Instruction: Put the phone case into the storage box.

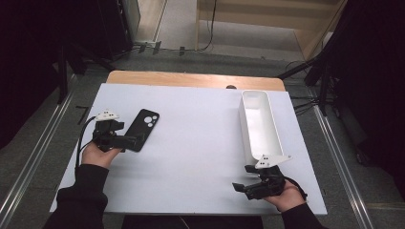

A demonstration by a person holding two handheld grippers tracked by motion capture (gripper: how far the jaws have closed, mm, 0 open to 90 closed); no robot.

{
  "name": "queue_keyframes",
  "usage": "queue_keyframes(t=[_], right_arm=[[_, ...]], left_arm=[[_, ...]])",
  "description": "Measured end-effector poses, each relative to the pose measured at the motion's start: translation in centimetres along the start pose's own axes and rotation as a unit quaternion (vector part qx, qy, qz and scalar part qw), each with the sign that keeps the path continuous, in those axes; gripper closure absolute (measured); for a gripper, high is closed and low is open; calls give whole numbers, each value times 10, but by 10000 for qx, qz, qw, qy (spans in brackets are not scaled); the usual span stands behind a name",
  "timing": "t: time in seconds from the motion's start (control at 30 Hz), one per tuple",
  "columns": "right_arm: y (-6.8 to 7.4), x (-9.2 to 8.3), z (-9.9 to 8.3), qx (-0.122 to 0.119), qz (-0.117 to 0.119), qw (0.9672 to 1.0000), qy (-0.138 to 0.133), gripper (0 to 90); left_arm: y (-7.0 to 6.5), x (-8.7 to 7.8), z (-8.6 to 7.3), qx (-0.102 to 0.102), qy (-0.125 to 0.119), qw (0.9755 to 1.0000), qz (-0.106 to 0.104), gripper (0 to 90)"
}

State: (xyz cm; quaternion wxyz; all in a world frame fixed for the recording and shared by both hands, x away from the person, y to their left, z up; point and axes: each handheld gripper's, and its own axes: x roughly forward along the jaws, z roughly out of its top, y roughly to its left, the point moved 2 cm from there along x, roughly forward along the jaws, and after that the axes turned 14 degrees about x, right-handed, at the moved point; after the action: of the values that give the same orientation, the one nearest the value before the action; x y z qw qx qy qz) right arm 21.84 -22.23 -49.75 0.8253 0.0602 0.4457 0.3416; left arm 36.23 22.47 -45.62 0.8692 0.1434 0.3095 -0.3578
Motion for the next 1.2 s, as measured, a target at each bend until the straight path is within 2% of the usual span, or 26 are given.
queue_keyframes(t=[0.17, 0.27, 0.53, 0.73, 0.8, 0.87, 1.03, 1.2], right_arm=[[0, 0, 0, -20, 6, 10000, 10, 145], [0, 0, 0, -39, -4, 10000, 17, 145], [1, 0, 0, -43, 4, 10000, 41, 145], [0, 0, -1, -51, 4, 10000, 31, 145], [-1, -1, 0, -54, 9, 10000, 21, 145], [-1, -1, -1, -55, 10, 10000, 19, 145], [0, -1, -1, -31, 12, 10000, 18, 145], [0, -2, -1, -19, 10, 10000, 20, 145]], left_arm=[[4, 7, 7, 4, -22, 9999, 99, 19], [8, 12, 10, 9, 60, 9999, 157, 19], [14, 24, 18, -187, 38, 9991, 389, 19], [20, 30, 23, -177, 37, 9983, 547, 19], [23, 32, 26, -206, 14, 9976, 659, 19], [23, 34, 25, -303, -22, 9974, 653, 19], [21, 38, 22, -237, 120, 9973, 686, 19], [20, 41, 21, -222, 149, 9971, 707, 19]])
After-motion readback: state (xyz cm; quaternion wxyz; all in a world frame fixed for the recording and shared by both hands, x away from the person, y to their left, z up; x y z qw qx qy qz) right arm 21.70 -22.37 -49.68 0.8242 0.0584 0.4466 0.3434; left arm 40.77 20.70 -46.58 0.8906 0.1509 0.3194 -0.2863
